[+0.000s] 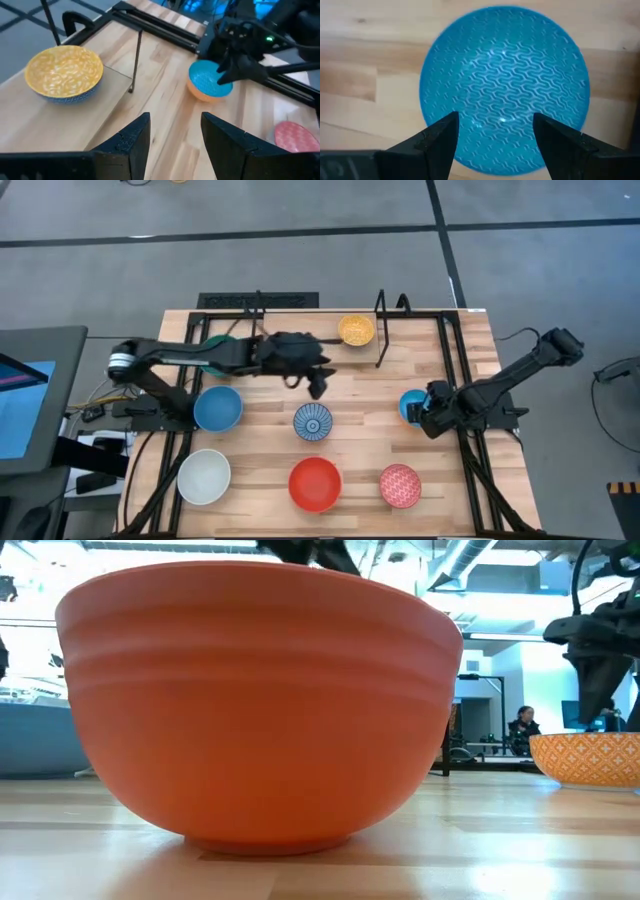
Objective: Place and stack bowls onto a shelf
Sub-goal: Stack the blue patterned bowl on top of the yellow patterned bowl on the shelf
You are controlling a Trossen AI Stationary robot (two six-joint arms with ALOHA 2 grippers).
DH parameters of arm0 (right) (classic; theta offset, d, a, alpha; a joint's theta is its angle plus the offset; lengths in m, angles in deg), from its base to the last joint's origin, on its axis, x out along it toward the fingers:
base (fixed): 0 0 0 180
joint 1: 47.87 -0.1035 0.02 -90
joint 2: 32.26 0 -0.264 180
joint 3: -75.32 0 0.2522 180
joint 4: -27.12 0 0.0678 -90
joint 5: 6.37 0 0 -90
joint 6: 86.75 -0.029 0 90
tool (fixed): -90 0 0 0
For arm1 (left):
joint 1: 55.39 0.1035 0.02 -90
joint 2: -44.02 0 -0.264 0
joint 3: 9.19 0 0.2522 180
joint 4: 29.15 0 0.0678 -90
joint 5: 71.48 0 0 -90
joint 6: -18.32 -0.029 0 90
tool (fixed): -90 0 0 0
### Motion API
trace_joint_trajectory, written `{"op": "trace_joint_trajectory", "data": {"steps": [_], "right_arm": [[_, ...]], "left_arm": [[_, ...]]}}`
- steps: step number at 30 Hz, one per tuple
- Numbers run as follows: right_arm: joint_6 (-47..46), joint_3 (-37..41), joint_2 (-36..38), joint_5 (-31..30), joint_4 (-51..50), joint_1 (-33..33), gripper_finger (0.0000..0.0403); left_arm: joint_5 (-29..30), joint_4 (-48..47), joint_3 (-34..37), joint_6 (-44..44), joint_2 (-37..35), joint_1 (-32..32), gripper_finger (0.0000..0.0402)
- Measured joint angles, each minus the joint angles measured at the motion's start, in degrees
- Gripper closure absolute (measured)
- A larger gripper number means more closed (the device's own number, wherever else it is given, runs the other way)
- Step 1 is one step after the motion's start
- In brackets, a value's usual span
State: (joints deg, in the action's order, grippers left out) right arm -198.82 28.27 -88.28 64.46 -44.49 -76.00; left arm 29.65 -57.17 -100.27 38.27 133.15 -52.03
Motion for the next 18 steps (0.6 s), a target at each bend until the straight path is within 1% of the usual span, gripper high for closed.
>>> {"op": "trace_joint_trajectory", "data": {"steps": [4,7,13,15,18], "right_arm": [[-1.3,-0.3,-0.3,4.0,0.1,-2.1,0.0122],[-4.3,-0.3,-1.7,4.6,0.4,-4.6,0.0122],[-10.2,-0.3,-6.1,5.0,1.4,-6.9,0.0122],[-11.6,-0.3,-7.8,5.2,2.0,-7.0,0.0122],[-12.8,-0.3,-9.6,6.0,3.0,-6.0,0.0122]], "left_arm": [[5.7,-3.7,3.6,-0.1,-6.2,-2.8,0.0242],[8.7,-3.9,9.4,3.1,-9.7,-4.1,0.0242],[9.1,4.3,23.1,10.6,-16.0,-5.4,0.0242],[9.2,5.4,26.3,11.0,-17.6,-5.3,0.0242],[9.1,6.3,28.9,9.6,-19.2,-4.9,0.0242]]}}
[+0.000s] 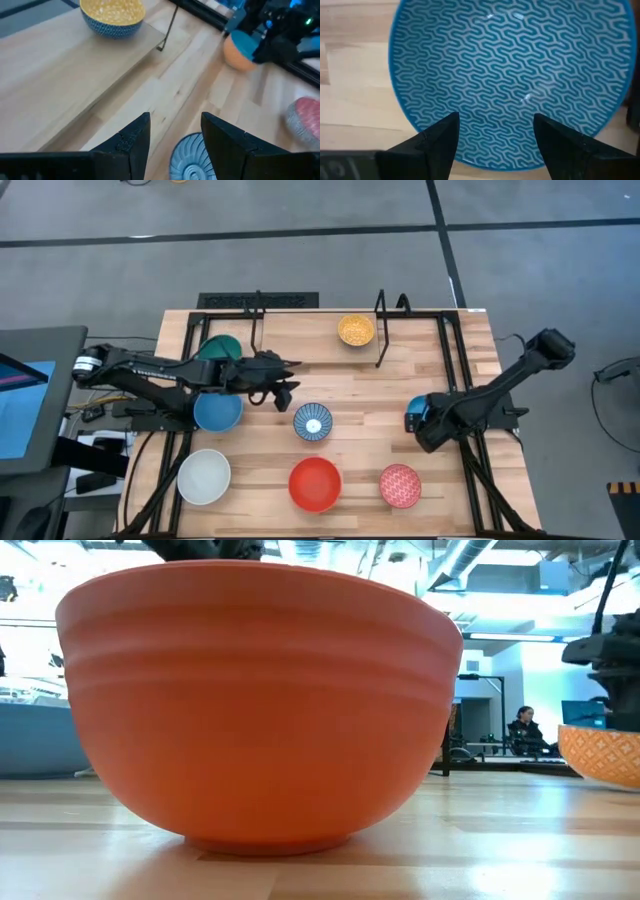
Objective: Place and stack bowls onto a shelf
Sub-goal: Stack the blue patterned bowl on top of the yellow patterned bowl on the shelf
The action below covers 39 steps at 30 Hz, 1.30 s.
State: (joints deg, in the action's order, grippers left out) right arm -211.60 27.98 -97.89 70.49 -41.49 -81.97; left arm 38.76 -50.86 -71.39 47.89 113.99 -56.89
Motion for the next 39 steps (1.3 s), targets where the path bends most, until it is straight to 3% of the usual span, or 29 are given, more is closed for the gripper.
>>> {"op": "trace_joint_trajectory", "data": {"steps": [7,11,15,20,27,33,39], "right_arm": [[1.1,-5.9,-1.5,-0.5,-1.5,4.0,0.0122],[1.7,-12.1,-1.5,-3.2,-9.7,5.7,0.0122],[0.7,-15.9,-2.1,0.9,-18.3,6.1,0.0122],[-0.3,-14.1,-3.4,6.0,-15.9,4.8,0.0122],[-1.4,-9.9,-6.8,8.7,-16.3,5.3,0.0122],[-0.9,-5.8,-6.8,11.6,-14.1,5.8,0.0123],[-0.2,-5.8,-9.0,12.2,-12.3,7.4,0.0161]], "left_arm": [[-7.0,-2.7,0.9,-5.1,-0.6,1.4,0.0242],[-7.9,-6.0,0.9,-7.9,-0.6,1.5,0.0242],[-7.6,-10.6,0.9,-9.8,-1.1,1.7,0.0242],[-7.6,-10.3,2.6,-10.6,-1.1,1.6,0.0242],[-11.6,2.7,8.9,-9.1,-1.0,1.7,0.0242],[-12.0,4.8,10.3,-6.4,-1.5,0.7,0.0242],[-10.0,4.8,10.2,-5.7,-3.4,0.7,0.0242]]}}
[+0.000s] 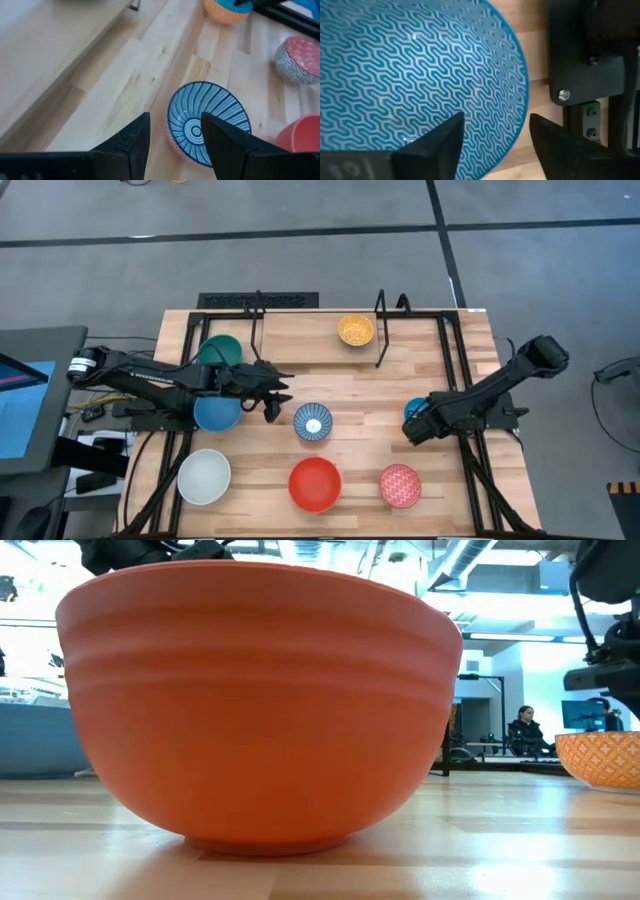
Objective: Place and stack bowls onto a shelf
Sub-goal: Stack the blue patterned bowl on top of the yellow patterned bowl on the shelf
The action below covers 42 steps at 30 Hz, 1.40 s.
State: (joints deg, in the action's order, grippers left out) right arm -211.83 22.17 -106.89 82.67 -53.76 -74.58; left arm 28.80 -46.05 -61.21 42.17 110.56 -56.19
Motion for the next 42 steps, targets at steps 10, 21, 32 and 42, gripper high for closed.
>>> {"op": "trace_joint_trajectory", "data": {"steps": [10,21,32,42], "right_arm": [[1.1,-0.1,-5.3,-0.9,7.6,2.2,0.0312],[10.3,-10.4,-4.9,-17.5,3.3,4.1,0.0362],[31.4,-33.2,-17.5,-33.5,0.5,11.9,0.0362],[49.2,-53.4,-28.7,-39.0,-4.3,15.0,0.0362]], "left_arm": [[2.2,-0.2,0.0,2.2,-1.1,0.0,0.0242],[5.4,5.2,0.0,1.7,-0.4,0.3,0.0242],[4.6,20.1,-1.5,0.4,6.1,1.5,0.0242],[3.3,20.0,-7.1,-5.8,10.9,1.4,0.0242]]}}
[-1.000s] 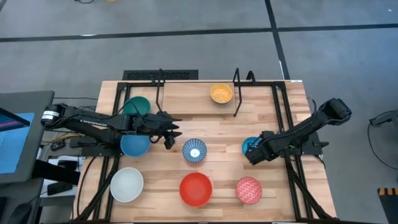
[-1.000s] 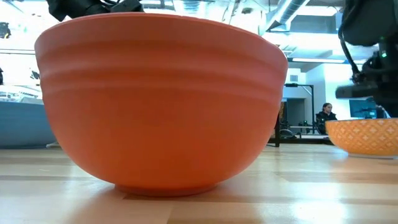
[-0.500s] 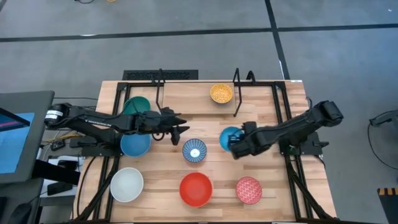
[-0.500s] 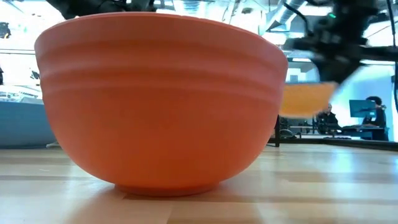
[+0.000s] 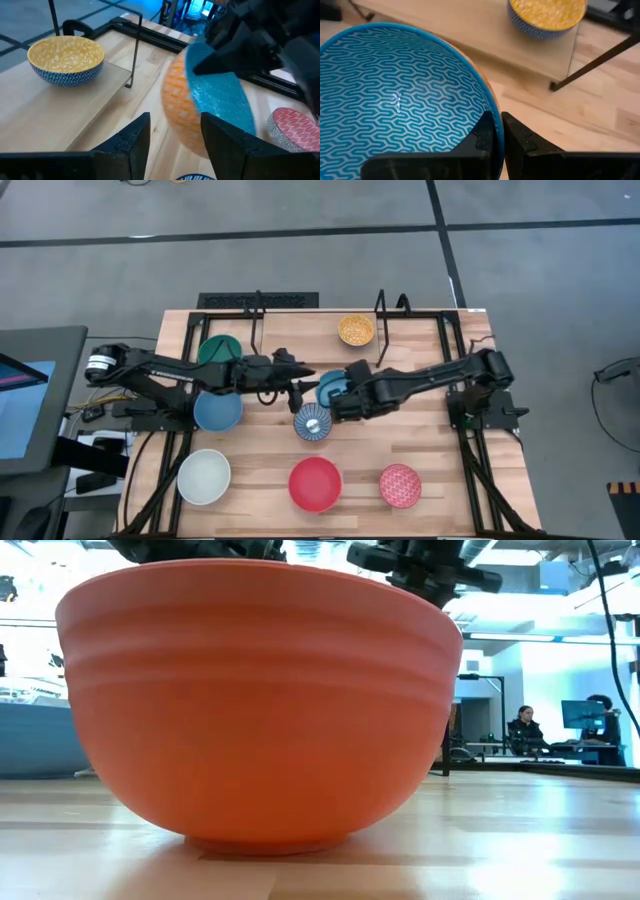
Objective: Place and stack bowls onto a shelf
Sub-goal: Stack the blue patterned bowl on top of the yellow patterned bowl on the shelf
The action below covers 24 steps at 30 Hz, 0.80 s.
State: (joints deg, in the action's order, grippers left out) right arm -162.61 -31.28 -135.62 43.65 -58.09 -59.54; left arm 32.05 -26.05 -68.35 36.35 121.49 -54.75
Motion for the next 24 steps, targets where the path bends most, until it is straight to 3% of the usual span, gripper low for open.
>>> {"op": "trace_joint_trajectory", "data": {"steps": [7,14,24], "right_arm": [[6.7,-9.0,-4.0,-0.9,-2.0,1.8,0.0362],[14.7,-15.7,-6.0,-2.4,-3.8,2.6,0.0362],[25.0,-18.4,-5.6,-5.9,-4.8,2.6,0.0356]], "left_arm": [[1.3,-0.9,-1.4,-0.3,0.5,0.0,0.0242],[6.9,-3.4,-1.7,-0.4,0.4,-0.1,0.0245],[10.8,-3.0,-3.9,-5.7,0.5,0.0,0.0306]]}}
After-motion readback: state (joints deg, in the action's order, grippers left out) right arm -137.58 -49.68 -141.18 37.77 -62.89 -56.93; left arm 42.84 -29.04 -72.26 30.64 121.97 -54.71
